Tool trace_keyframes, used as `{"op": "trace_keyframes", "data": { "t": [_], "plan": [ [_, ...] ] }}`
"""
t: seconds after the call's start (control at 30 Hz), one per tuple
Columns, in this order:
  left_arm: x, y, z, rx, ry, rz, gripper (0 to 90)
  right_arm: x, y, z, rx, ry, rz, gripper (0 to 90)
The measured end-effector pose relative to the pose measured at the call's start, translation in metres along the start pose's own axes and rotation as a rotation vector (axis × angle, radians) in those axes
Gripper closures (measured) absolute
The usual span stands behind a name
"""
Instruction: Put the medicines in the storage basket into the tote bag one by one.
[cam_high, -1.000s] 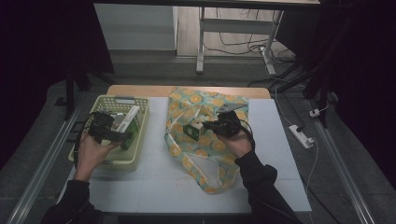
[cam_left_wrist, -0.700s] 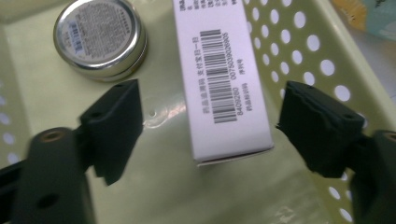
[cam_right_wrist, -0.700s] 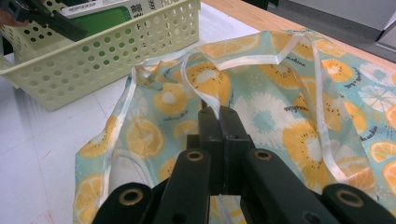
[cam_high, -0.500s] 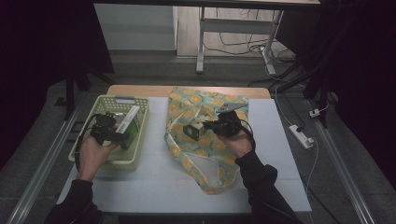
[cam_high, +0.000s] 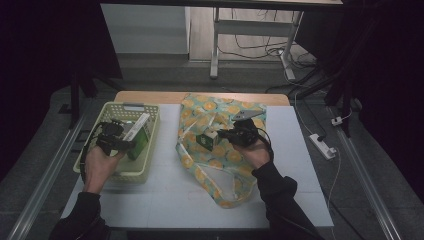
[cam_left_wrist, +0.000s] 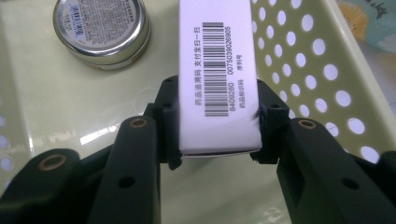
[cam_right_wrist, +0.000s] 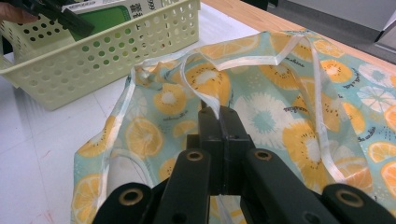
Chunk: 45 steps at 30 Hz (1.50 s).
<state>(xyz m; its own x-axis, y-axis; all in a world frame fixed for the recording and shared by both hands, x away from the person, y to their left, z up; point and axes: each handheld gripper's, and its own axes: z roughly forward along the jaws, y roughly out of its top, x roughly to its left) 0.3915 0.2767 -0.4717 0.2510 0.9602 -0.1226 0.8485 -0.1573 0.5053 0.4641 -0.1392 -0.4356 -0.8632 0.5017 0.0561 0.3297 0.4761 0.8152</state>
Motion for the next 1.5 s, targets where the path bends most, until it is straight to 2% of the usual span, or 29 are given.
{"op": "trace_keyframes", "data": {
  "t": [0.2,0.27,0.4,0.6,0.7,0.77,0.9,1.0,1.1,1.17,1.5],
  "plan": [
    [0.004,0.000,-0.020,-0.059,-0.024,0.014,61.8,-0.001,0.000,-0.001,-0.004,0.000,0.000,89.4],
    [0.005,0.000,-0.029,-0.069,-0.044,0.017,61.9,-0.001,0.000,-0.001,-0.005,0.001,0.001,89.4],
    [0.006,0.000,-0.044,-0.096,-0.090,0.044,61.8,0.000,0.000,-0.001,-0.004,-0.001,0.000,89.4],
    [0.002,-0.002,-0.062,-0.107,-0.101,0.097,61.8,-0.001,0.000,-0.002,-0.006,-0.004,0.001,89.5],
    [0.002,-0.004,-0.070,-0.128,-0.148,0.103,61.8,-0.001,0.000,-0.002,-0.010,-0.005,0.002,89.5],
    [-0.001,-0.005,-0.076,-0.140,-0.156,0.126,61.9,-0.002,0.001,-0.002,-0.010,-0.005,0.002,89.4],
    [-0.012,-0.005,-0.085,-0.155,-0.171,0.168,61.9,-0.001,0.001,-0.002,-0.011,-0.007,0.001,89.4],
    [-0.022,-0.006,-0.090,-0.172,-0.198,0.222,61.9,-0.001,0.001,-0.003,-0.010,-0.007,-0.001,89.4],
    [-0.033,-0.006,-0.095,-0.184,-0.210,0.246,61.9,-0.001,0.001,-0.003,-0.012,-0.010,-0.001,89.4],
    [-0.041,-0.006,-0.097,-0.185,-0.235,0.256,61.9,-0.002,0.001,-0.004,-0.012,-0.010,0.000,89.4],
    [-0.085,-0.007,-0.089,-0.139,-0.293,0.343,61.9,-0.002,0.002,-0.006,-0.017,-0.015,0.002,89.5]
  ]
}}
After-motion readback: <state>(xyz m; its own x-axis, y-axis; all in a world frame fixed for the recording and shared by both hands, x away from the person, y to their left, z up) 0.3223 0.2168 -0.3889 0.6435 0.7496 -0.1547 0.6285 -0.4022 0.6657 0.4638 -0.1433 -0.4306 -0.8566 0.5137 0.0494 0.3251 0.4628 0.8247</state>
